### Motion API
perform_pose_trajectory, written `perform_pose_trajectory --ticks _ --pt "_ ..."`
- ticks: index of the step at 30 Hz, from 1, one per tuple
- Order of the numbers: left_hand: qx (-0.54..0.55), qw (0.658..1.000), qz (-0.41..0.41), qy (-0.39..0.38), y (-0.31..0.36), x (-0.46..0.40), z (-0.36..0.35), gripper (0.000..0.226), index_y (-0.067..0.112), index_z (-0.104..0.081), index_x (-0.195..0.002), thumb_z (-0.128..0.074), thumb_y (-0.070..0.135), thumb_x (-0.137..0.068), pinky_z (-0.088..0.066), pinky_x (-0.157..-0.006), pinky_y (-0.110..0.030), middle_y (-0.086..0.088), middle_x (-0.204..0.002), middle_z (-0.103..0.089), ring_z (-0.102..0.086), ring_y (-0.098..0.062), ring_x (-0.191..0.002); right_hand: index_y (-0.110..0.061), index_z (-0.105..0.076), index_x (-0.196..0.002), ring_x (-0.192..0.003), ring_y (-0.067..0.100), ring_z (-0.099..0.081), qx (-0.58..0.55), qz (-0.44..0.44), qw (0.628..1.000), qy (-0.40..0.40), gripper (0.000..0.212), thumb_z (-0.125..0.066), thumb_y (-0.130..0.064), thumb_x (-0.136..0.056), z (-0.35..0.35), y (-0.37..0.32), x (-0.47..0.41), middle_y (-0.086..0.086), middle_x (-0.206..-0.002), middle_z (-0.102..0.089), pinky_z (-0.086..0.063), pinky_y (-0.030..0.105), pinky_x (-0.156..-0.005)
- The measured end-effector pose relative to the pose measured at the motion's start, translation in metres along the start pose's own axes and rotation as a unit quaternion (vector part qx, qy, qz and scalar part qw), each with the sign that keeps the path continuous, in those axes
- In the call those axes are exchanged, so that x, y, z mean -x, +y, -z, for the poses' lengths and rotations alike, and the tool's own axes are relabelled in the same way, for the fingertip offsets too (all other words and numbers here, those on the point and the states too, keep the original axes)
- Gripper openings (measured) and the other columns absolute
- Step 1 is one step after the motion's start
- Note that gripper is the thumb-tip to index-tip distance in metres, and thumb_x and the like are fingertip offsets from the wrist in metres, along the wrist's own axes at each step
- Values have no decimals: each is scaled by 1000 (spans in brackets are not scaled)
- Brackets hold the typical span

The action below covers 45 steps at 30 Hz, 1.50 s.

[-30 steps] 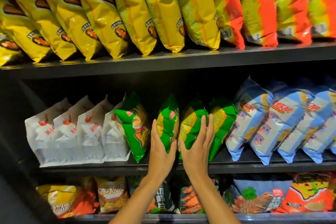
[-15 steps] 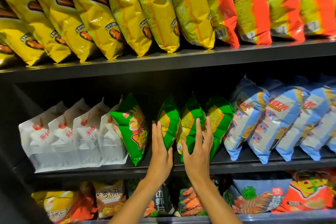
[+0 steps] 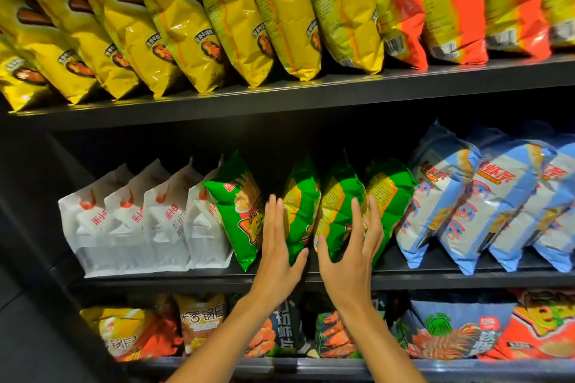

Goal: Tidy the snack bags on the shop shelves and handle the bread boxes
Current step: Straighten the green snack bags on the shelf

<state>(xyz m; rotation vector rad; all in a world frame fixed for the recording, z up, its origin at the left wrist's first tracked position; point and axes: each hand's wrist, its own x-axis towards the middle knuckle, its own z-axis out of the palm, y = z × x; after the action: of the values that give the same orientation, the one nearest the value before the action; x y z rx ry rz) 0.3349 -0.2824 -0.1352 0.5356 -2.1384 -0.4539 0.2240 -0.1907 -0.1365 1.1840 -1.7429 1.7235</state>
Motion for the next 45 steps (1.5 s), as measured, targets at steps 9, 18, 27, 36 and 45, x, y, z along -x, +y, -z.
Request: perform_pose_trajectory --ticks 9,18,27,36,45 --pt "-202 970 -34 130 -28 18 112 70 13 -37 -155 -66 17 -90 -12 -128 -54 -9 -171 -13 -4 -35 -159 -14 -30 -160 -155 15 -26 -125 104 967 -198 76 -70 -9 -96 -32 -66 6 -2 -166 -29 -25 32 -126" --pt "-232 971 51 35 -49 29 140 86 23 -22 -163 -69 16 -92 -28 -121 -63 -2 -173 9 6 -26 -160 -40 11 -161 -160 15 -7 -84 -109 956 -259 108 -74 -32 -94 -120 -72 28 -9 -173 2 -27 38 -126" --pt "-188 979 74 20 -33 50 144 81 29 -19 -163 -67 24 -97 -31 -122 -54 7 -172 9 5 -17 -160 -40 -16 -162 -152 11 -34 -108 -104 968 -200 74 -60 -33 -103 -82 -74 37 -12 -167 -30 -42 46 -116" --pt "234 953 183 61 60 95 114 70 39 -27 -157 -62 47 -97 -37 -119 -46 14 -157 -45 -42 -9 -146 -32 -30 -161 -155 10 -27 -170 -12 969 -179 83 -74 -11 -93 -12 -106 77 -20 -166 -28 -32 37 -123" --pt "347 876 267 203 80 118 121 44 24 -54 -139 -61 25 -96 -56 -91 -23 8 -127 -71 -67 -11 -120 -22 -48 -152 -150 17 -38 -241 20 942 -233 64 -74 -15 -93 45 -117 92 1 -157 -43 -34 25 -119"
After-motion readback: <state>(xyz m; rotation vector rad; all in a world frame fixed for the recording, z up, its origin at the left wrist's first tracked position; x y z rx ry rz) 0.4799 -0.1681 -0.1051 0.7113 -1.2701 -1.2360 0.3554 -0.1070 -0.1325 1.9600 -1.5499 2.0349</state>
